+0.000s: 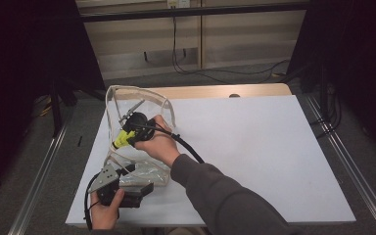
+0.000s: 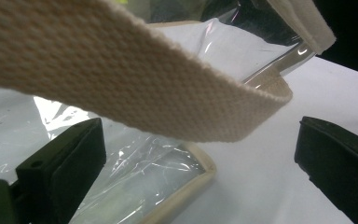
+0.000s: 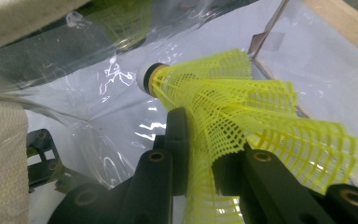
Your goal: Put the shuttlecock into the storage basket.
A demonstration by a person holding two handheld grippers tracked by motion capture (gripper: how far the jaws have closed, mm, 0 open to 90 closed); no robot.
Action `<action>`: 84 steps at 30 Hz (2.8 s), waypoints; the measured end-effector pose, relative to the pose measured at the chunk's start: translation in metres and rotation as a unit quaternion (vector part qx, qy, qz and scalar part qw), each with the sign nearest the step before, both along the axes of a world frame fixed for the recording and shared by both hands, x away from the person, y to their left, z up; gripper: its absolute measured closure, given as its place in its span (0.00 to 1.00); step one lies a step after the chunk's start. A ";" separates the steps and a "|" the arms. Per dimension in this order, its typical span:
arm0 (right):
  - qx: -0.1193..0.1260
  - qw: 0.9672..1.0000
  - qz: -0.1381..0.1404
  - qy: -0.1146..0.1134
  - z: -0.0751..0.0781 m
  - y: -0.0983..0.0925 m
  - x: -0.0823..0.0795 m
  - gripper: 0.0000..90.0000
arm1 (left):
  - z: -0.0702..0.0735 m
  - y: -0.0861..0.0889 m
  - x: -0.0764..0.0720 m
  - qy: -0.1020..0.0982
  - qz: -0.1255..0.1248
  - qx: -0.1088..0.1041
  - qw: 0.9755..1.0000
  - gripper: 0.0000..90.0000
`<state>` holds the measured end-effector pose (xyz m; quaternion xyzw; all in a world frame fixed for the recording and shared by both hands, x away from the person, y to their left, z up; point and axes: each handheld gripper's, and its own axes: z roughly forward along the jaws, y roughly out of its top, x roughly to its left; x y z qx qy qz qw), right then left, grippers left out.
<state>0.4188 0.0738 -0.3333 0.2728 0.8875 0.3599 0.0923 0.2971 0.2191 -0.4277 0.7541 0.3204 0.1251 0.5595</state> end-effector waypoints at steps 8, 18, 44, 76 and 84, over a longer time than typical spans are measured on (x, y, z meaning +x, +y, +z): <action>-0.013 1.000 0.008 0.014 -0.007 0.005 -0.001 0.87 | 0.000 0.000 0.000 0.000 0.002 0.001 1.000 0.02; -0.022 0.999 0.023 0.024 -0.011 0.008 -0.003 0.88 | 0.000 0.000 0.000 0.001 -0.003 0.000 1.000 0.02; -0.032 0.997 0.034 0.065 -0.018 0.013 -0.004 0.68 | 0.000 0.000 0.000 0.001 -0.002 0.003 1.000 0.02; -0.028 0.997 0.012 0.077 -0.010 0.001 -0.004 0.58 | 0.001 -0.002 0.000 0.000 0.003 -0.003 1.000 0.02; -0.028 0.996 0.005 0.080 -0.010 -0.003 -0.004 0.53 | 0.001 -0.002 -0.001 -0.002 0.003 0.000 1.000 0.02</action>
